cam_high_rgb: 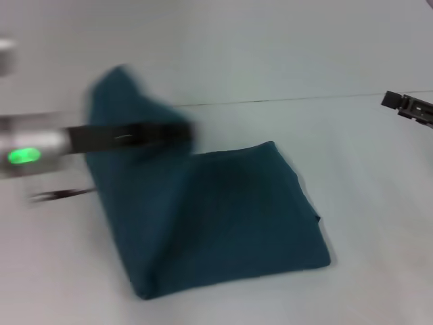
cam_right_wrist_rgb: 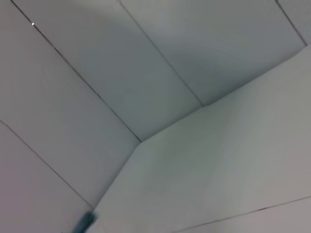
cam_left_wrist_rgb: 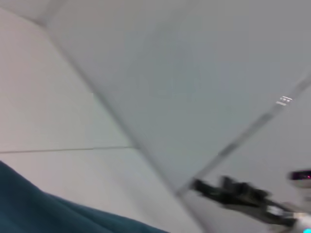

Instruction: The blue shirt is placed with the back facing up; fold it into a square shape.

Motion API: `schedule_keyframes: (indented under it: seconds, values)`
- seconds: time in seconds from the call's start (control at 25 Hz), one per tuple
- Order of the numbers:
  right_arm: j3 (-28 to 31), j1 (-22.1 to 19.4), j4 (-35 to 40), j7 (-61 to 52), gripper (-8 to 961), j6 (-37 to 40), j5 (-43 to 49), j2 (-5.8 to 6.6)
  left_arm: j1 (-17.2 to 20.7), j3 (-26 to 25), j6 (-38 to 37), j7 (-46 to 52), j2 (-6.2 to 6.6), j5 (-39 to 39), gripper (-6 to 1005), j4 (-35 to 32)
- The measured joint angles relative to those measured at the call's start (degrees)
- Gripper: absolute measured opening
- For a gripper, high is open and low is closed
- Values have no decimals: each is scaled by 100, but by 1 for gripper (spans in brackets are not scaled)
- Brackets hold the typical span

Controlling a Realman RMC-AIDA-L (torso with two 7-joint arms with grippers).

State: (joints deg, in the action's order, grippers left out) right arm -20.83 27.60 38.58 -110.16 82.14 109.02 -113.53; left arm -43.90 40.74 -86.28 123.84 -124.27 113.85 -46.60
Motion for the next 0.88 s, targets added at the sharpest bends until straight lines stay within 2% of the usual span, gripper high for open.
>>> schedule_keyframes:
  seconds: [0.04, 0.08, 0.12, 0.16, 0.2, 0.24, 0.28, 0.36, 0.44, 0.56, 0.68, 0.76, 0.88]
  values:
    - [0, 0, 0, 0, 900, 0, 0, 0, -200, 330, 231, -119, -17, -283, 3, 406]
    - [0, -44, 0, 31, 900, 21, -13, 28, -200, 330, 231, -119, -17, -283, 3, 406]
    - [1, -81, 0, 66, 900, 35, -20, 61, -379, 633, 440, -263, -25, -572, 2, 818]
    - [0, -120, -2, 97, 900, 46, -25, 94, -542, 976, 668, -467, -28, -945, 2, 1314]
    - [1, -150, -5, 125, 900, 48, -27, 121, -843, 1520, 1143, -1085, -34, -1831, 2, 2297]
    - [1, -169, -10, 162, 900, 48, -30, 146, -979, 1701, 1370, -1422, -34, -2245, 2, 2732]
    - [1, -185, -12, 193, 900, 44, -30, 168, -979, 1701, 1370, -1422, -34, -2245, 2, 2732]
    - [0, -202, -19, 242, 900, 30, -27, 205, -1278, 1946, 1870, -2251, -35, -3116, 3, 3726]
    - [-16, -204, -28, 296, 900, 14, -11, 220, -1460, 1860, 2156, -2992, -36, -3585, 3, 4552]
    - [-46, -176, -47, 355, 900, -6, 1, 222, -1420, 986, 2061, -4367, -38, -3764, 25, 5570]
    - [-57, -144, -62, 371, 900, -9, 15, 215, -1058, 208, 1469, -5059, -38, -3296, 47, 5763]
    - [-59, -134, -64, 356, 900, -10, 19, 201, -857, -35, 1066, -5217, -39, -2968, 62, 5719]
    - [-63, -131, -64, 237, 900, -85, 74, 202, -649, -114, 544, -5235, -40, -2661, 172, 5513]
